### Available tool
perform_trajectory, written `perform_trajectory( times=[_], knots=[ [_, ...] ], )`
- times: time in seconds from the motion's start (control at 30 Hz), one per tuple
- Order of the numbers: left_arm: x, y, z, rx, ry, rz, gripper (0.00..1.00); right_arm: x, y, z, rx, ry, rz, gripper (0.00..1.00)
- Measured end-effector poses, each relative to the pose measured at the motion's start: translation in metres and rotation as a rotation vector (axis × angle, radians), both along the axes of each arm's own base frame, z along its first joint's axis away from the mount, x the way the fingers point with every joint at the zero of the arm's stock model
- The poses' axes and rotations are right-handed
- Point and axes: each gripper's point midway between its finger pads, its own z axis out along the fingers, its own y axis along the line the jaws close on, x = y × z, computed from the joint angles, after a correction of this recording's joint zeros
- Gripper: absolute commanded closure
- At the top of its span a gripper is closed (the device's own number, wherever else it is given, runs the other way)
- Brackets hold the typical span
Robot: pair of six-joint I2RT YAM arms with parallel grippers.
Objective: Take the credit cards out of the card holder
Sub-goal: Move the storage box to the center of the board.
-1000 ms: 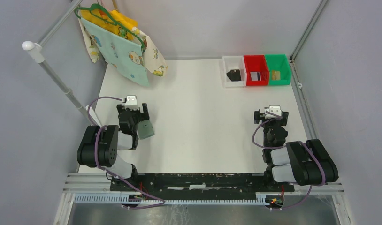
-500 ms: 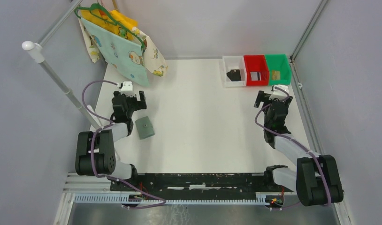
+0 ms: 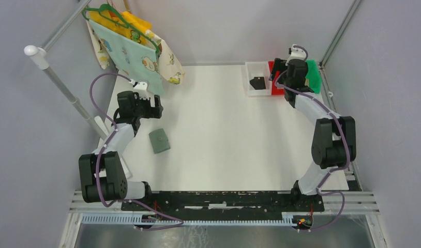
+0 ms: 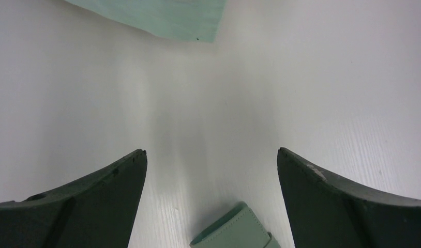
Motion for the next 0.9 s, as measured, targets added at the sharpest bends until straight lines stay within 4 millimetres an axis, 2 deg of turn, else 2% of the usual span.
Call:
perform_trajectory(
  times=[0.13,0.23,0.47,0.6,0.63,0.73,0.9],
  knots=[
    [-0.011,0.002,-0.007,0.03,0.074,-0.049,0.0,0.028,0.011,-0.021,-0.032,0.075,0.028,0.16],
    [-0.018,0.011,-0.015,0.055,0.132,-0.08,0.0,0.039,0.018,-0.042,-0.053,0.132,0.046,0.19],
    [-0.035,0.026,-0.045,0.146,0.262,-0.169,0.0,0.052,0.022,-0.09,-0.077,0.231,0.059,0.28],
    [-0.048,0.028,-0.056,0.163,0.315,-0.223,0.01,0.057,0.023,-0.108,-0.083,0.258,0.06,0.39],
    [-0.05,0.03,-0.056,0.167,0.327,-0.232,0.04,0.058,0.023,-0.112,-0.086,0.262,0.061,0.44],
    [-0.052,0.035,-0.055,0.182,0.329,-0.252,0.2,0.062,0.023,-0.121,-0.093,0.275,0.067,0.54],
    [-0.054,0.037,-0.062,0.206,0.35,-0.287,0.3,0.064,0.029,-0.128,-0.109,0.286,0.087,0.66]
  ],
)
